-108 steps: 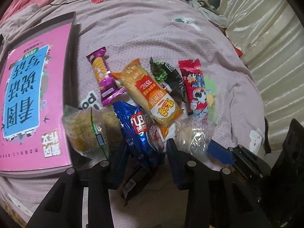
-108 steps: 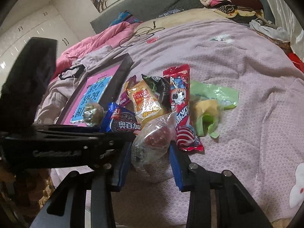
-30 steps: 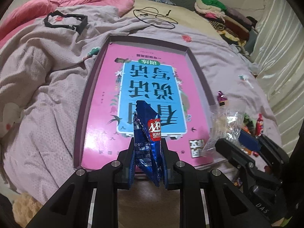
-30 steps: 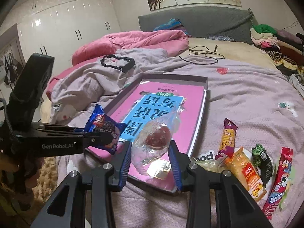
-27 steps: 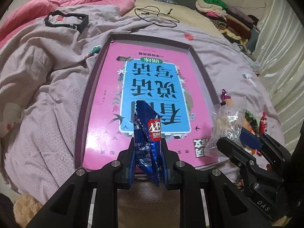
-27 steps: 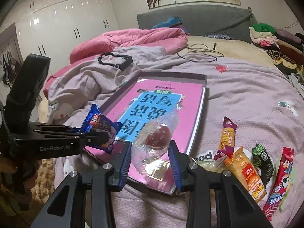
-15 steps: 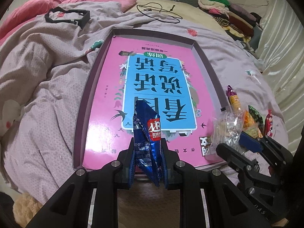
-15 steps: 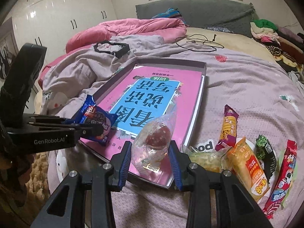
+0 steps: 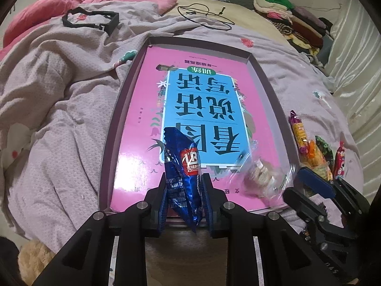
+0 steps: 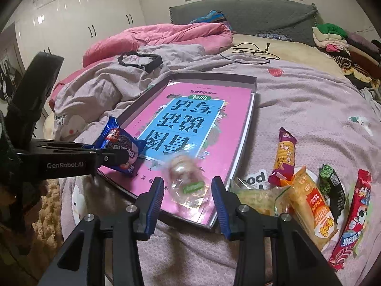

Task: Organize snacks
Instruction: 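Carry the blue packet onto the tray with the left tool while the right drops the clear bag, then move the left tool to the chocolate bar while the right tool moves to the red candy packet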

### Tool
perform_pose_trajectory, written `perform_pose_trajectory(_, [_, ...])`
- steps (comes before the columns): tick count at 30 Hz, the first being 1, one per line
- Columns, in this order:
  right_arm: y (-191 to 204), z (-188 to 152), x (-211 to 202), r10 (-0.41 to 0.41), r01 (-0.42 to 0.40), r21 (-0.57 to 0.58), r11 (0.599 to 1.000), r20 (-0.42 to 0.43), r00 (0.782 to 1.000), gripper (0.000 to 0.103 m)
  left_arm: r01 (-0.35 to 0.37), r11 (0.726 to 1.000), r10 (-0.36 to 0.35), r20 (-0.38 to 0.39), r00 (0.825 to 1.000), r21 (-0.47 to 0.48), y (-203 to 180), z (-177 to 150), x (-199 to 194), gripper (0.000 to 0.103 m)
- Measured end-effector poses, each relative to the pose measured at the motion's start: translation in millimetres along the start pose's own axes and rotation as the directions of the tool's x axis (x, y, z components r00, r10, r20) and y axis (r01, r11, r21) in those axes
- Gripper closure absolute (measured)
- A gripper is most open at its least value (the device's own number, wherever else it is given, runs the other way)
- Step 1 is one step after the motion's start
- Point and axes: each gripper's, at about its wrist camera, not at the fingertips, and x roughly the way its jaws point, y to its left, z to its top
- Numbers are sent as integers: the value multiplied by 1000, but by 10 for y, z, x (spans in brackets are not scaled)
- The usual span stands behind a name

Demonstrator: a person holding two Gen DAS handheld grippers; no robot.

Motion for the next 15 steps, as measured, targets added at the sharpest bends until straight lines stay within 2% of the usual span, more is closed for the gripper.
perform_pose_trajectory(7, [-110,-5,-213,2,-4,37,999,57,998,59,-21,1000,21,16,1000,-13,2,35,-80,55])
perform_pose_trajectory(15, [-248,-12,-419,-12,5,77,997,95,995,56,-38,999,38,24,999,-25,-13,74,-160,47])
